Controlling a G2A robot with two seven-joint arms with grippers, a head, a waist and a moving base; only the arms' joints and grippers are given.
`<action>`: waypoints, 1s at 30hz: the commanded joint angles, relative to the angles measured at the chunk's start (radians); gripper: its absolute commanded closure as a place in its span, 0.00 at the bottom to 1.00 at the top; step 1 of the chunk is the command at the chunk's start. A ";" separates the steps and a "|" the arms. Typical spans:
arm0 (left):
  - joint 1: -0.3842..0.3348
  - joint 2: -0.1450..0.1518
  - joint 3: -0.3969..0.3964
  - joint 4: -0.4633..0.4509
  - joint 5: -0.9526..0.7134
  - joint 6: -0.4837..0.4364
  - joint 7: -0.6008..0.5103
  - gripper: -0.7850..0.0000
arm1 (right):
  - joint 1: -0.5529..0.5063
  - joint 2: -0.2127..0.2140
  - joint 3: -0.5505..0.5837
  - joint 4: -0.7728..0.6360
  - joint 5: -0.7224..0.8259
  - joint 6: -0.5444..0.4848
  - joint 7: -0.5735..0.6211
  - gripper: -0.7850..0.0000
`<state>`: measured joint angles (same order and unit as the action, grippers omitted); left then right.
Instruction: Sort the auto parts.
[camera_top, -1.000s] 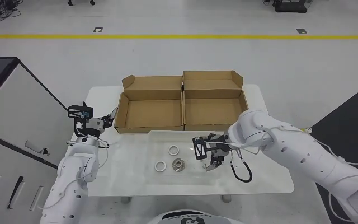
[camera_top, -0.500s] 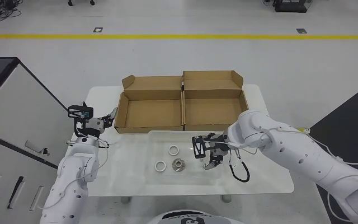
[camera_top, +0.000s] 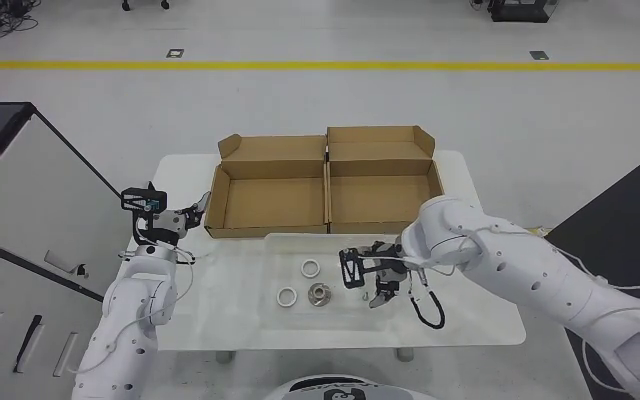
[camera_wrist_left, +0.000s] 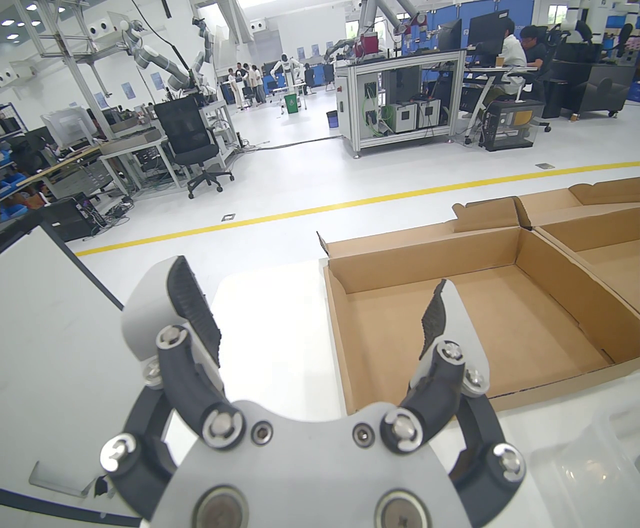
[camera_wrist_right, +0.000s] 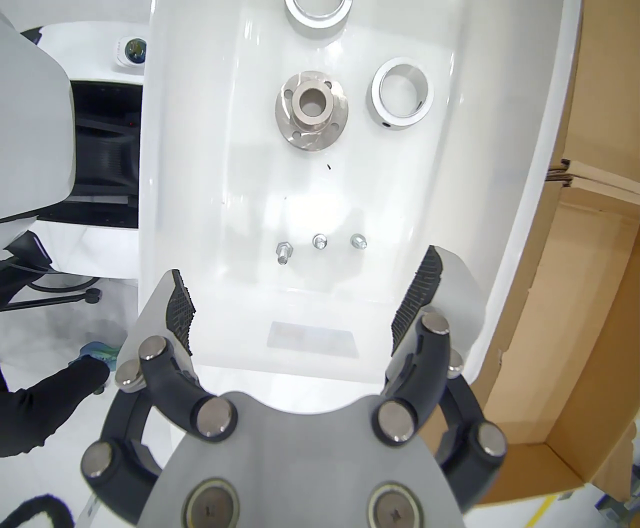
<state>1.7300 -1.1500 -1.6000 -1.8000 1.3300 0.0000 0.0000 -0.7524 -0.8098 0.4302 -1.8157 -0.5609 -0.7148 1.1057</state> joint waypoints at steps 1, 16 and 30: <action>0.000 0.000 0.000 0.000 0.000 0.000 0.000 0.00 | 0.038 -0.008 -0.040 -0.009 0.022 0.042 0.041 0.00; 0.000 0.000 0.000 0.000 0.000 0.000 0.000 0.00 | 0.242 -0.094 -0.260 0.025 0.124 0.197 0.196 0.38; 0.000 0.000 0.000 0.000 0.000 0.000 0.000 0.00 | 0.186 -0.155 -0.260 0.055 0.055 0.243 0.243 0.59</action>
<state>1.7300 -1.1500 -1.6000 -1.8000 1.3300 0.0000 0.0000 -0.5624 -0.9626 0.1700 -1.7636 -0.5030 -0.4751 1.3453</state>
